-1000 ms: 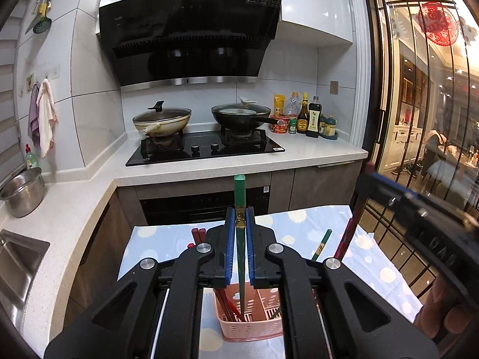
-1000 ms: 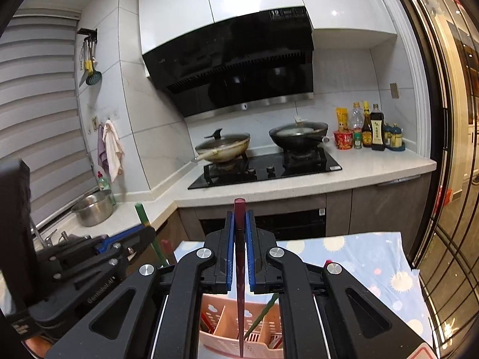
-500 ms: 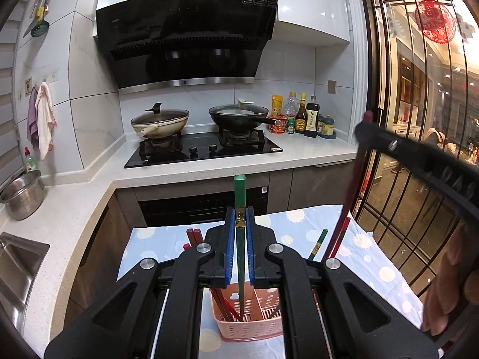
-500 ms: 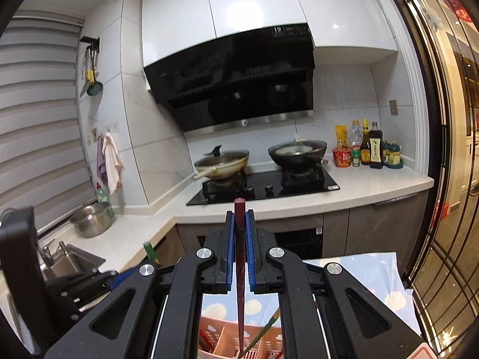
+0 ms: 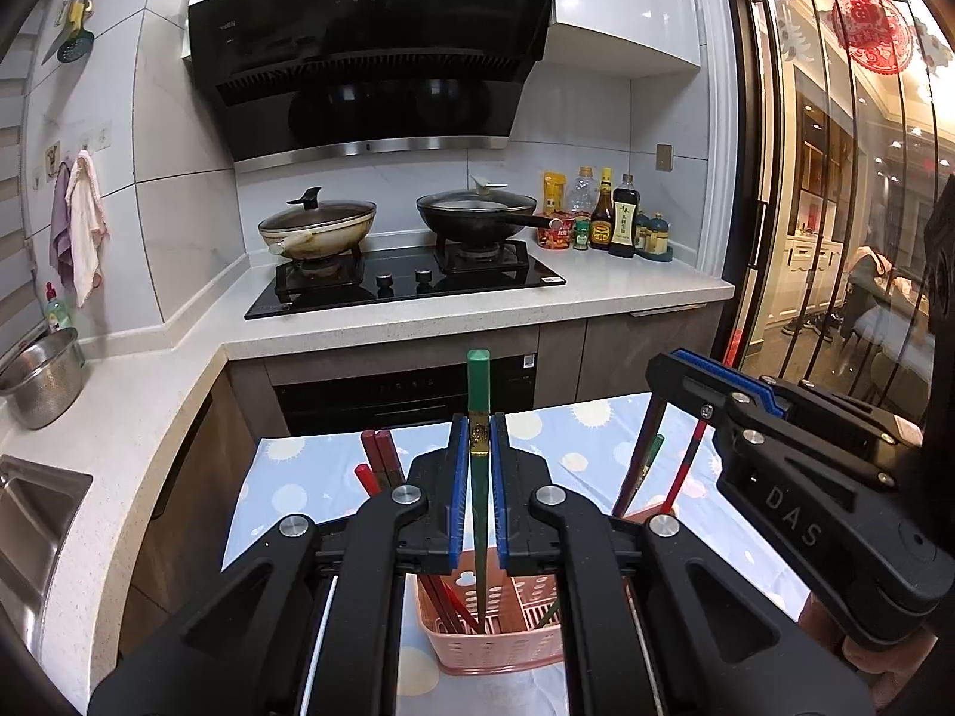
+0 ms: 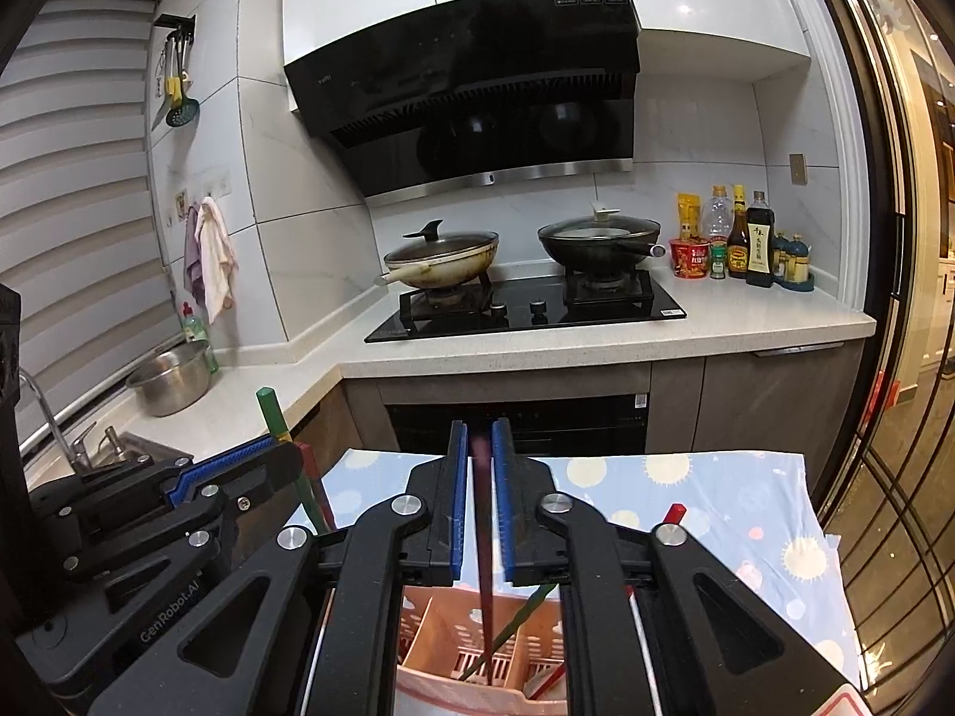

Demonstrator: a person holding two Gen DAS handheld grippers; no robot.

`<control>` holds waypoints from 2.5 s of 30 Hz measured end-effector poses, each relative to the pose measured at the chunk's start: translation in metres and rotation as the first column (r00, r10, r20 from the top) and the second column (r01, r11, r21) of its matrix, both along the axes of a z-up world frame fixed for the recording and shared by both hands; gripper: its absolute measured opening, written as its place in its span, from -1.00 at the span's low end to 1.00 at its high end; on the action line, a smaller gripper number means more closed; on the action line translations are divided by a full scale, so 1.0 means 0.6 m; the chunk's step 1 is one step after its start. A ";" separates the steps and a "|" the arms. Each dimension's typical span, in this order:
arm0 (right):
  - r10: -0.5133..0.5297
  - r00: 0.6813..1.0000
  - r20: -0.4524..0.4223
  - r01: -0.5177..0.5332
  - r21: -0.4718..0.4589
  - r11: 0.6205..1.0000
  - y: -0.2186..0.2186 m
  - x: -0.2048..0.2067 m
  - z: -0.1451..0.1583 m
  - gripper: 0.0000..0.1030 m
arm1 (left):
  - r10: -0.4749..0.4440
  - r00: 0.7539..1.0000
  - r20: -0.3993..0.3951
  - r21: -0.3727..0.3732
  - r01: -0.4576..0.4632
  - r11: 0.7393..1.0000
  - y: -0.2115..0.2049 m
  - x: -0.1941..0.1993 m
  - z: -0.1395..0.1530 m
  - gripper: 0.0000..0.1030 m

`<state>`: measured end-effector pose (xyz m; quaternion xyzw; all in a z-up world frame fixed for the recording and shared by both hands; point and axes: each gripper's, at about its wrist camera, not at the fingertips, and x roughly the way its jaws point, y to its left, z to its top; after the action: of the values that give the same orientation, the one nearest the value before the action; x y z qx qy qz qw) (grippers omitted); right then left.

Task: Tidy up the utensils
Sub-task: 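Open both tools to release the chopsticks in the holder, then move both tools back toward the gold spoon and brown chopstick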

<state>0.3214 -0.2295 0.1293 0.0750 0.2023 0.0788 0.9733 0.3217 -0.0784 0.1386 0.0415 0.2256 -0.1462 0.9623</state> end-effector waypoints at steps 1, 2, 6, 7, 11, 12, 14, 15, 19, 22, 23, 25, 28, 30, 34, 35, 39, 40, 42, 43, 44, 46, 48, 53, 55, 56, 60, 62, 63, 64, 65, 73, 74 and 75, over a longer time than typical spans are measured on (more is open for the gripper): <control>-0.001 1.000 0.001 0.001 0.005 1.000 -0.002 -0.001 0.000 -0.64 | 0.006 1.000 0.005 0.000 -0.006 1.000 0.000 -0.001 0.001 -0.85; -0.001 1.000 0.002 0.001 0.010 1.000 -0.002 -0.002 -0.001 -0.46 | 0.010 1.000 0.006 0.000 -0.010 1.000 0.000 -0.001 0.002 -0.84; -0.003 1.000 0.016 0.003 0.009 1.000 -0.002 -0.015 0.000 -0.32 | 0.023 1.000 0.012 -0.005 -0.023 1.000 0.002 -0.006 0.005 -0.46; -0.003 1.000 0.017 0.003 0.007 1.000 -0.001 -0.017 0.000 -0.31 | 0.027 0.999 0.017 -0.003 -0.027 1.000 0.002 -0.008 0.005 -0.36; -0.001 1.000 0.019 0.001 0.002 1.000 -0.002 -0.030 0.000 -0.31 | 0.021 1.000 0.018 -0.004 -0.021 1.000 0.003 -0.014 0.005 -0.35; 0.000 1.000 0.017 0.000 0.002 1.000 -0.002 -0.033 -0.001 -0.31 | 0.021 1.000 0.018 -0.003 -0.021 1.000 0.004 -0.014 0.005 -0.35; 0.002 1.000 0.014 -0.002 -0.001 1.000 -0.002 -0.041 -0.003 -0.30 | 0.018 1.000 0.017 0.001 -0.018 1.000 0.003 -0.019 0.004 -0.35; 0.004 1.000 0.012 -0.004 -0.002 1.000 -0.002 -0.045 -0.004 -0.31 | 0.018 1.000 0.017 0.001 -0.018 1.000 0.003 -0.023 0.003 -0.35; 0.012 1.000 0.001 -0.011 -0.020 1.000 0.002 -0.070 -0.012 -0.30 | 0.013 1.000 0.016 -0.001 -0.013 1.000 0.005 -0.039 0.000 -0.35; 0.013 1.000 -0.005 -0.013 -0.036 0.999 0.006 -0.091 -0.021 -0.30 | 0.008 1.000 0.011 0.000 -0.008 1.000 0.006 -0.056 -0.007 -0.34; 0.013 1.000 -0.009 -0.014 -0.038 0.999 0.007 -0.099 -0.025 -0.30 | 0.008 1.000 0.009 0.001 -0.008 1.000 0.007 -0.062 -0.010 -0.34; 0.015 1.000 -0.021 -0.016 -0.040 0.999 0.007 -0.115 -0.034 -0.30 | 0.004 1.000 0.002 -0.001 -0.004 1.000 0.009 -0.077 -0.017 -0.34; 0.016 0.999 -0.045 -0.018 -0.041 0.999 0.006 -0.143 -0.051 -0.31 | 0.001 1.000 -0.008 -0.006 -0.001 1.000 0.015 -0.099 -0.029 -0.33; 0.016 0.998 -0.061 -0.018 -0.039 0.999 0.003 -0.164 -0.064 -0.31 | -0.005 1.000 -0.015 -0.010 0.005 1.000 0.019 -0.117 -0.039 -0.32; 0.012 0.995 -0.098 -0.016 -0.033 0.999 -0.003 -0.203 -0.096 -0.31 | -0.006 0.999 -0.036 -0.018 0.005 1.000 0.031 -0.149 -0.063 -0.32; 0.011 0.994 -0.109 -0.015 -0.030 0.999 -0.004 -0.212 -0.104 -0.31 | -0.008 0.999 -0.041 -0.018 0.008 1.000 0.032 -0.158 -0.069 -0.32; 0.011 0.989 -0.146 -0.014 -0.017 1.000 -0.006 -0.248 -0.136 -0.31 | -0.005 0.998 -0.065 -0.013 0.004 1.000 0.039 -0.190 -0.097 -0.31; 0.015 0.987 -0.157 -0.017 -0.012 1.000 -0.006 -0.258 -0.144 -0.31 | -0.005 0.997 -0.071 -0.010 0.005 1.000 0.041 -0.198 -0.105 -0.31; 0.017 0.984 -0.177 -0.019 -0.014 1.000 -0.003 -0.278 -0.161 -0.31 | -0.003 0.996 -0.089 -0.007 0.002 1.000 0.047 -0.212 -0.122 -0.31; 0.015 0.983 -0.183 -0.018 -0.016 1.000 -0.001 -0.288 -0.168 -0.31 | -0.004 0.995 -0.102 -0.006 0.003 1.000 0.049 -0.219 -0.133 -0.31; 0.017 0.982 -0.190 -0.020 -0.016 1.000 0.001 -0.297 -0.175 -0.31 | -0.002 0.994 -0.111 -0.004 0.001 1.000 0.051 -0.225 -0.142 -0.31; 0.021 0.979 -0.204 -0.023 -0.011 1.000 0.005 -0.317 -0.191 -0.31 | 0.005 0.991 -0.133 0.003 -0.005 1.000 0.054 -0.238 -0.161 -0.31; 0.027 0.975 -0.219 -0.028 -0.005 1.000 0.010 -0.336 -0.207 -0.31 | 0.008 0.987 -0.159 0.003 -0.008 1.000 0.056 -0.252 -0.182 -0.30; 0.035 0.966 -0.258 -0.037 -0.004 0.999 0.025 -0.379 -0.244 -0.31 | 0.017 0.979 -0.201 0.034 -0.011 0.999 0.053 -0.287 -0.232 -0.07; 0.036 0.962 -0.272 -0.038 -0.001 0.999 0.029 -0.395 -0.258 -0.31 | 0.013 0.974 -0.225 0.036 -0.005 0.999 0.053 -0.297 -0.249 -0.07; 0.041 0.958 -0.283 -0.041 0.006 0.999 0.030 -0.401 -0.265 -0.31 | 0.010 0.972 -0.236 0.037 -0.001 0.999 0.053 -0.302 -0.256 -0.07; 0.047 0.945 -0.322 -0.046 0.009 0.999 0.036 -0.424 -0.293 -0.31 | 0.009 0.960 -0.280 0.042 0.003 0.999 0.054 -0.319 -0.286 -0.07; 0.047 0.938 -0.343 -0.048 0.006 0.999 0.039 -0.435 -0.308 -0.31 | 0.008 0.955 -0.297 0.048 0.007 0.999 0.054 -0.328 -0.299 -0.07; 0.049 0.935 -0.351 -0.050 0.006 0.999 0.041 -0.440 -0.315 -0.31 | 0.010 0.952 -0.307 0.051 0.006 0.999 0.055 -0.333 -0.306 -0.07; 0.048 0.932 -0.359 -0.051 0.001 0.999 0.042 -0.445 -0.321 -0.31 | 0.010 0.949 -0.316 0.053 0.007 0.999 0.056 -0.338 -0.314 -0.07; 0.046 0.931 -0.363 -0.052 -0.007 0.999 0.044 -0.451 -0.326 -0.31 | 0.010 0.945 -0.327 0.053 0.008 0.999 0.057 -0.344 -0.321 -0.07; 0.048 0.923 -0.382 -0.073 -0.052 0.996 0.062 -0.488 -0.352 -0.31 | -0.014 0.915 -0.404 0.056 0.040 0.998 0.068 -0.388 -0.371 -0.07; 0.051 0.922 -0.383 -0.078 -0.055 0.995 0.064 -0.490 -0.355 -0.31 | -0.014 0.913 -0.409 0.060 0.042 0.997 0.069 -0.392 -0.375 -0.07; 0.051 0.921 -0.385 -0.080 -0.060 0.995 0.066 -0.492 -0.357 -0.31 | -0.016 0.910 -0.414 0.061 0.045 0.997 0.069 -0.395 -0.379 -0.07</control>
<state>0.0265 -0.1898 -0.0850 0.0458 0.3937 0.0878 0.9139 0.0847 -0.0371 -0.0890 0.0466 0.4284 -0.1587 0.8883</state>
